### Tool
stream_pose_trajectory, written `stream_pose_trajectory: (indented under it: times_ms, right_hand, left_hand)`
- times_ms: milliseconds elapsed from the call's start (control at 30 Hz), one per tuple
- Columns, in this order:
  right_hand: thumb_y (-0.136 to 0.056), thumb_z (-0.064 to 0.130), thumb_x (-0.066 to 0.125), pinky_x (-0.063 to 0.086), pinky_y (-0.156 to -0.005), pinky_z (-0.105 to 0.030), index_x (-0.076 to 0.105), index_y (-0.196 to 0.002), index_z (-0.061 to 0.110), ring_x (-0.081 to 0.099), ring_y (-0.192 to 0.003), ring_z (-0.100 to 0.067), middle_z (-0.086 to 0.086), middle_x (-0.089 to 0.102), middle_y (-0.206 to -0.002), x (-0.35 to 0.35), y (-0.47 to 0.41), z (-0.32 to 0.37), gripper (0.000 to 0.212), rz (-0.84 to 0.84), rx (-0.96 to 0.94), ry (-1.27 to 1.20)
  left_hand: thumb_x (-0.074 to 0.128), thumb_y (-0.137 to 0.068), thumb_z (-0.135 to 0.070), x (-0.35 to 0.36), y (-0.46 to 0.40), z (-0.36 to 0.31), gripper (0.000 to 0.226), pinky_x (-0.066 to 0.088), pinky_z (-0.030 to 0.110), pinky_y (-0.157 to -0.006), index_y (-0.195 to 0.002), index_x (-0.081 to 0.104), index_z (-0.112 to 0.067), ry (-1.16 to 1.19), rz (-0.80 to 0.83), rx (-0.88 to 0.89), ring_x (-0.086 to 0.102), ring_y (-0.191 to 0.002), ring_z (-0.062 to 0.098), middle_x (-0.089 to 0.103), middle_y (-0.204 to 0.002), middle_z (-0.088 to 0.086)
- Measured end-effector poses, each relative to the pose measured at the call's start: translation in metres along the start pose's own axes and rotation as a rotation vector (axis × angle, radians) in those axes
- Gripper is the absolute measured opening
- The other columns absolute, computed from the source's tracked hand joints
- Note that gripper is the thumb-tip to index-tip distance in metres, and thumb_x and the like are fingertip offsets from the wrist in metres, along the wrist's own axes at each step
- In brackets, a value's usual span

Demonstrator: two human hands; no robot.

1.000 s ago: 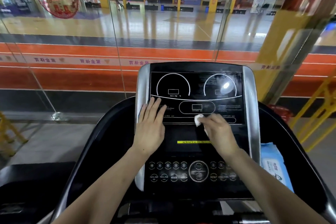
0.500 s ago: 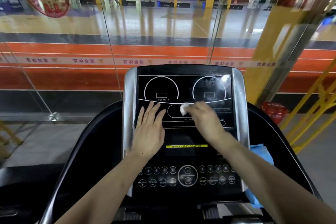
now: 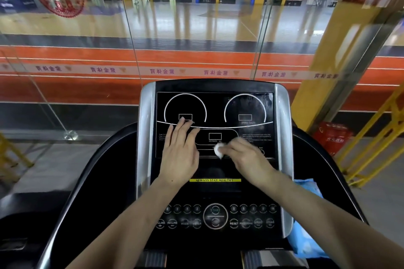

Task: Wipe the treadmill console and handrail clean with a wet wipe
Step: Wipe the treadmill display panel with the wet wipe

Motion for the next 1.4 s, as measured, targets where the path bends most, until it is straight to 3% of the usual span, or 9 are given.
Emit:
stream_pose_trajectory:
  times_ms: [100, 267, 467, 567, 700, 800, 967, 1267, 1400]
  right_hand:
    - [-0.08, -0.013, 0.068, 0.052, -0.062, -0.04, 0.072, -0.101, 0.012, 0.051, -0.082, -0.025, -0.005, 0.053, -0.082, -0.023, -0.07, -0.027, 0.032, -0.113, 0.132, 0.066]
    - [-0.085, -0.005, 0.064, 0.054, -0.071, -0.044, 0.071, -0.098, 0.016, 0.056, -0.088, -0.025, -0.005, 0.057, -0.092, -0.026, -0.106, -0.043, 0.025, -0.145, 0.284, 0.027]
    - [-0.078, -0.011, 0.072, 0.056, -0.067, -0.038, 0.069, -0.104, 0.019, 0.053, -0.093, -0.018, 0.003, 0.057, -0.101, 0.014, -0.027, 0.009, 0.039, 0.058, -0.011, -0.039]
    - [-0.093, 0.007, 0.058, 0.054, -0.076, -0.043, 0.069, -0.104, 0.018, 0.052, -0.097, -0.018, 0.001, 0.057, -0.106, -0.012, -0.073, -0.028, 0.019, -0.032, 0.142, 0.013]
    - [-0.086, -0.007, 0.067, 0.056, -0.072, -0.046, 0.074, -0.097, 0.005, 0.06, -0.093, -0.033, -0.012, 0.065, -0.1, -0.04, -0.118, -0.052, 0.018, -0.09, 0.153, 0.104]
    - [-0.089, 0.007, 0.068, 0.054, -0.074, -0.041, 0.072, -0.098, 0.019, 0.059, -0.095, -0.018, 0.005, 0.064, -0.1, -0.035, -0.101, -0.043, 0.015, -0.072, 0.152, 0.044]
    - [-0.078, -0.018, 0.071, 0.058, -0.069, -0.046, 0.074, -0.108, 0.0, 0.062, -0.093, -0.035, -0.016, 0.068, -0.104, -0.049, -0.1, -0.048, 0.035, -0.137, 0.052, 0.068]
    - [-0.08, -0.015, 0.064, 0.057, -0.073, -0.046, 0.077, -0.1, 0.001, 0.064, -0.088, -0.037, -0.016, 0.069, -0.094, -0.055, -0.096, -0.068, 0.028, -0.125, 0.097, 0.053]
    - [-0.075, -0.025, 0.064, 0.057, -0.073, -0.04, 0.076, -0.107, 0.005, 0.064, -0.091, -0.031, -0.011, 0.068, -0.099, -0.042, -0.046, -0.059, 0.046, -0.128, 0.099, 0.007]
  left_hand:
    - [0.04, -0.095, -0.015, -0.002, -0.002, 0.001, 0.052, 0.014, 0.051, -0.13, -0.146, 0.049, -0.01, -0.014, -0.002, -0.023, 0.023, -0.158, 0.028, 0.043, -0.158, 0.013]
    - [0.036, -0.094, -0.016, -0.004, -0.002, 0.0, 0.052, 0.015, 0.052, -0.13, -0.145, 0.05, -0.011, -0.033, -0.003, -0.022, 0.024, -0.157, 0.029, 0.044, -0.156, 0.013]
    - [0.038, -0.094, -0.016, -0.005, -0.001, 0.004, 0.052, 0.017, 0.052, -0.129, -0.144, 0.05, -0.011, -0.032, -0.022, -0.036, 0.024, -0.158, 0.028, 0.044, -0.155, 0.012]
    - [0.04, -0.094, -0.015, -0.005, -0.002, 0.001, 0.052, 0.017, 0.052, -0.129, -0.145, 0.05, -0.011, -0.039, -0.014, -0.026, 0.024, -0.157, 0.029, 0.044, -0.155, 0.013]
    - [0.047, -0.093, -0.01, -0.002, -0.007, -0.012, 0.051, 0.019, 0.054, -0.128, -0.144, 0.051, -0.011, -0.023, -0.013, -0.01, 0.026, -0.157, 0.03, 0.045, -0.155, 0.013]
    - [0.045, -0.093, -0.01, -0.001, -0.012, -0.017, 0.051, 0.019, 0.055, -0.128, -0.144, 0.051, -0.01, -0.007, -0.021, -0.007, 0.026, -0.157, 0.03, 0.045, -0.155, 0.013]
    - [0.041, -0.095, -0.013, -0.002, -0.02, -0.019, 0.05, 0.019, 0.054, -0.128, -0.143, 0.052, -0.009, -0.012, -0.025, -0.001, 0.028, -0.156, 0.031, 0.046, -0.154, 0.014]
    - [0.038, -0.094, -0.017, 0.014, -0.029, -0.026, 0.051, 0.018, 0.053, -0.129, -0.144, 0.05, -0.012, -0.017, -0.01, 0.015, 0.025, -0.157, 0.028, 0.044, -0.154, 0.012]
    - [0.039, -0.095, -0.016, 0.019, -0.029, -0.024, 0.05, 0.018, 0.053, -0.129, -0.145, 0.048, -0.013, -0.009, -0.018, 0.007, 0.025, -0.157, 0.028, 0.044, -0.153, 0.012]
Point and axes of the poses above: each hand's wrist, its own y-axis away from the middle knuckle, its own x-axis out of the palm, z = x × y, the point moved 6 cm from there along -y, towards the middle knuckle
